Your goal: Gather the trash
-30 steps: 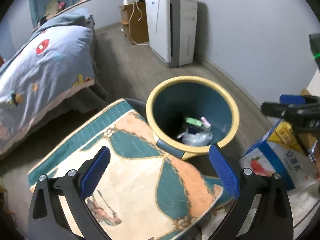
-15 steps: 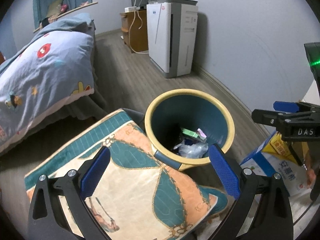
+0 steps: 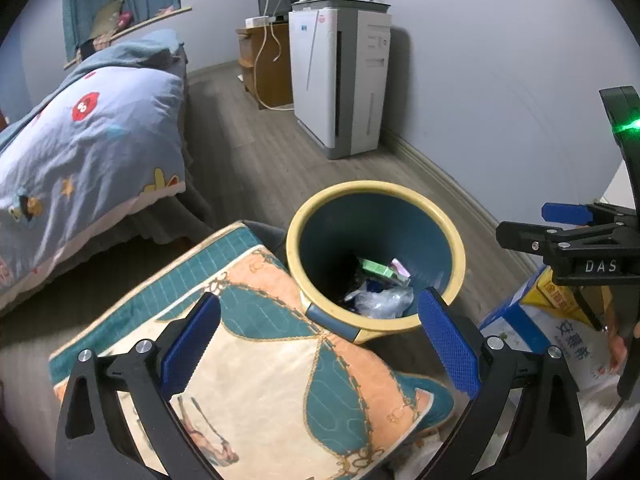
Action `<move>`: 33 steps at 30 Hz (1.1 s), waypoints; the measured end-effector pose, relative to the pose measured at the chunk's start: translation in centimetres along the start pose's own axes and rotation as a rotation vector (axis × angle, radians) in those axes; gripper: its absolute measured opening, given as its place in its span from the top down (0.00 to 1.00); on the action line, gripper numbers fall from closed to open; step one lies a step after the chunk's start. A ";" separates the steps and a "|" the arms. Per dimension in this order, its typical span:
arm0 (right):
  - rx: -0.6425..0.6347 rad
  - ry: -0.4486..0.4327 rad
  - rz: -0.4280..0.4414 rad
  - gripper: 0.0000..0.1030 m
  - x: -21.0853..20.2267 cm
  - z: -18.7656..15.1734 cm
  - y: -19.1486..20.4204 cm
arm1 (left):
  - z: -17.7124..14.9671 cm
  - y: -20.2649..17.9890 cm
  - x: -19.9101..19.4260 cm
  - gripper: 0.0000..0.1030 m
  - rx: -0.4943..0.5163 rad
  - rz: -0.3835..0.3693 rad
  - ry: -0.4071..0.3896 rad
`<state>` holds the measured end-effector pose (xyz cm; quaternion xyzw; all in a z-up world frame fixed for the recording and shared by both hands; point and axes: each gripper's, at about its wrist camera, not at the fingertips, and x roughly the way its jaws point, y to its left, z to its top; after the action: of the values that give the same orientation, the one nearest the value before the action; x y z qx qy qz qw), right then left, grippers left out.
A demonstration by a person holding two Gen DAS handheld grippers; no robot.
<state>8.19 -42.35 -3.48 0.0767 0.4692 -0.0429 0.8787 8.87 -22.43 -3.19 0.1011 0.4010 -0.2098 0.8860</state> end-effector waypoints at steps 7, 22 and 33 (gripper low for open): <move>-0.005 -0.003 0.001 0.06 0.0 -0.2 0.1 | 0.0 -0.1 0.0 0.05 -0.001 0.001 0.000; -0.006 0.001 0.001 0.06 0.0 -0.1 0.0 | 0.1 -0.2 0.1 0.05 -0.001 0.003 0.000; -0.009 0.004 0.001 0.06 -0.1 0.1 0.0 | 0.1 -0.5 0.1 0.05 0.002 0.005 0.002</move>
<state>8.20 -42.36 -3.39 0.0732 0.4714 -0.0404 0.8780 8.79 -22.91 -3.25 0.1030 0.4014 -0.2080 0.8860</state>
